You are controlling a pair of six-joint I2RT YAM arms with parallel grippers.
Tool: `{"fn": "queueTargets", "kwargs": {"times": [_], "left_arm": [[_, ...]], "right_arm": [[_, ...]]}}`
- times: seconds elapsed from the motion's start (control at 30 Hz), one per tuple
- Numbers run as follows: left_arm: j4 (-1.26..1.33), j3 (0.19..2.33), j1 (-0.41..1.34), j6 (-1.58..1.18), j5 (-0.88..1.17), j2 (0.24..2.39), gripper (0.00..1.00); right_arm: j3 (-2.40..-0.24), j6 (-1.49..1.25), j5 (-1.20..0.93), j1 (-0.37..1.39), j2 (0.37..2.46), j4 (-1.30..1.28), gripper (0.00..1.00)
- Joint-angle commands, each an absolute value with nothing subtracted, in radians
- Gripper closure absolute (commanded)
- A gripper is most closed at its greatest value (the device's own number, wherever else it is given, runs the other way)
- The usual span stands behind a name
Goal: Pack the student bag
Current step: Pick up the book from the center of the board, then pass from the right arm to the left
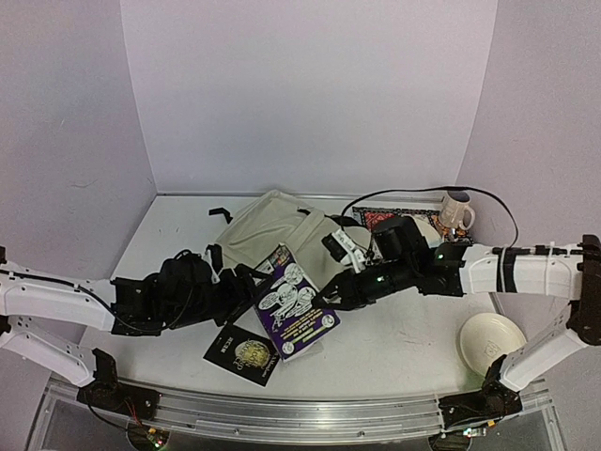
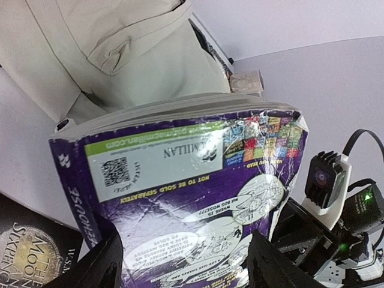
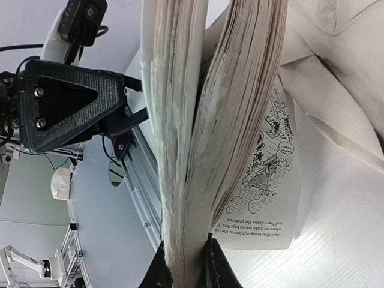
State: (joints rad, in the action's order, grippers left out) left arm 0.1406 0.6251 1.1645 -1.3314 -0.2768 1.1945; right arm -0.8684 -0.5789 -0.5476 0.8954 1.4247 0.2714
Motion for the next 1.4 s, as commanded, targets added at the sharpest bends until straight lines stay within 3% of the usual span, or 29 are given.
{"fn": "queueTargets", "kwargs": {"times": [0.0,0.5,0.73,1.07,1.23,1.37], "left_arm": [[0.163,0.626,1.169,-1.274,-0.326,1.117,0.26],[0.238,0.706,1.154,-1.073,-0.351,1.164,0.19],[0.537,0.621,1.003,-1.093,-0.106,1.224,0.21],[0.750,0.672,0.986,-1.060,0.086,1.355,0.20],[0.778,0.689,0.979,-1.060,0.110,1.367,0.24],[0.804,0.702,0.977,-1.073,0.124,1.374,0.36]], "right_arm": [[-0.925,-0.583,-0.523,0.858,1.332,0.350,1.00],[-0.900,-0.618,-0.626,0.787,1.271,0.485,1.00],[-0.862,-0.654,-0.684,0.742,1.245,0.561,1.00],[-0.863,-0.677,-0.741,0.732,1.273,0.624,1.00],[-0.868,-0.679,-0.748,0.725,1.299,0.636,1.00],[-0.860,-0.681,-0.709,0.711,1.323,0.635,1.00]]}}
